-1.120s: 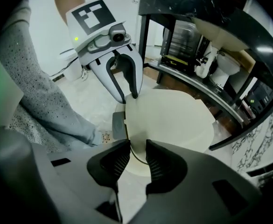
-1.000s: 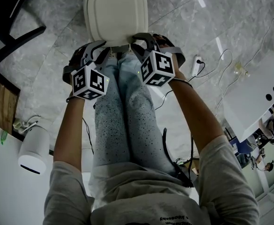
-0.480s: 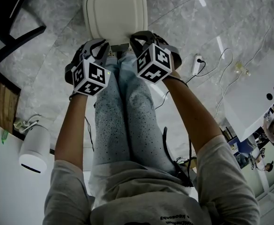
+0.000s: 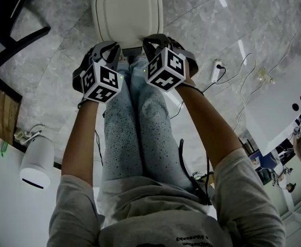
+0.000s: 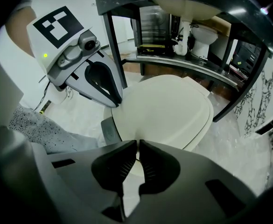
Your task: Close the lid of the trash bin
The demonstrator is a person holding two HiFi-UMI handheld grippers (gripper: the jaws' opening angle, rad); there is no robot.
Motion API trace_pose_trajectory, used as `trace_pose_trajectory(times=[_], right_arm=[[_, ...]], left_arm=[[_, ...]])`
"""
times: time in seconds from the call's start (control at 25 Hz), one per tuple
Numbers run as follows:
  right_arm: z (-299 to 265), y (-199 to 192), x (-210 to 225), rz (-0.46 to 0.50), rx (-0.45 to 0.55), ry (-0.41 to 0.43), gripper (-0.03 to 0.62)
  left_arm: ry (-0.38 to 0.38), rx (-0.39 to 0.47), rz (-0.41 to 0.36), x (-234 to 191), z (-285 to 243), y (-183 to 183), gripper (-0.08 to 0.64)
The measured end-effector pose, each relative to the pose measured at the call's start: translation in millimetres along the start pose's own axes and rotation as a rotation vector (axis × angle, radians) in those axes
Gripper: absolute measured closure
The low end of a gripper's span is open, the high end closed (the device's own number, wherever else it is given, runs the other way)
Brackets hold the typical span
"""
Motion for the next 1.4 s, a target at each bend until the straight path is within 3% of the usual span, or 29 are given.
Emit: trace_pose_trajectory(times=[0.64, 1.04, 1.4], right_arm=[[9.5, 9.9, 3.6, 0.004, 0.002, -0.028, 0.548], [53.8, 51.3, 8.4, 0.017, 0.066, -0.084, 0.548], [109.2, 74.4, 4.7, -0.046, 0.089, -0.104, 0.558]], left_arm=[[-0.008, -0.003, 0.072, -4.7, 3.1, 4.2, 0.518], [0.030, 0.069, 0.096, -15.5, 46.2, 41.7, 0.531], [0.038, 0.083, 0.091, -14.5, 100.6, 73.8, 0.538]])
Point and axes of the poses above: the fingertips, and each gripper's own axes: z backward along the fingers, x to its right, y out of its top, the point moved 4 cm from there along z, backward along the fingers, and after that the axes turned 1 degree about -z, right-handed, at the moved point
